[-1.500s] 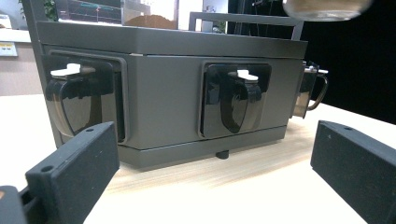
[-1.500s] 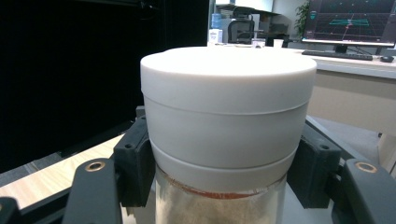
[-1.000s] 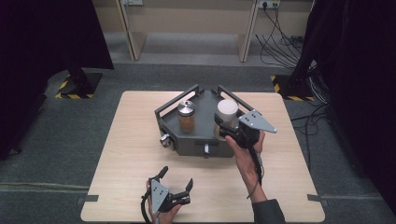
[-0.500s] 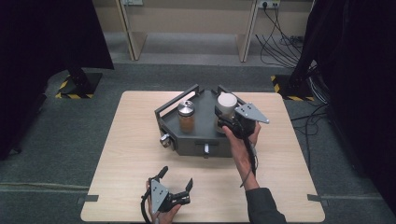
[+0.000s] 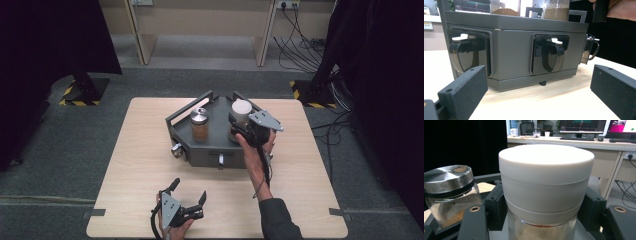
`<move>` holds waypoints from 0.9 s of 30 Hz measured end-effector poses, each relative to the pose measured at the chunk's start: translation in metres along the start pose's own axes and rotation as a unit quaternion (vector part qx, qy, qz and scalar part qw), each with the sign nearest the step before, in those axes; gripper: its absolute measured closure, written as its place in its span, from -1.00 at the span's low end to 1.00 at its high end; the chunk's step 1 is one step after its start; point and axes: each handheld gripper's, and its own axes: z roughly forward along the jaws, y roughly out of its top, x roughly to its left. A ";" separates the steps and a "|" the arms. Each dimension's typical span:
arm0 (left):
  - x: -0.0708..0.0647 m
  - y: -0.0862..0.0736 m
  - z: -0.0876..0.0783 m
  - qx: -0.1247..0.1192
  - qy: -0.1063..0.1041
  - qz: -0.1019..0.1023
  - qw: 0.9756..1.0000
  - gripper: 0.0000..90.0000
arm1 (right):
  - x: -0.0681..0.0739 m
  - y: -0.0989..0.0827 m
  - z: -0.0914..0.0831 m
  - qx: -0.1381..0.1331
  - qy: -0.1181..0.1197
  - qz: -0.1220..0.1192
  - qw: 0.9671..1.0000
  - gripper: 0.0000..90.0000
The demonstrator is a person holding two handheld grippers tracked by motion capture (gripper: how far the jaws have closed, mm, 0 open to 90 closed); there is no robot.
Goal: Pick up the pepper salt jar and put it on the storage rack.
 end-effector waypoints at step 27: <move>0.000 0.000 0.000 0.001 0.001 0.001 1.000 -0.99 | -0.013 -0.021 -0.018 -0.045 0.029 0.053 0.997 -0.99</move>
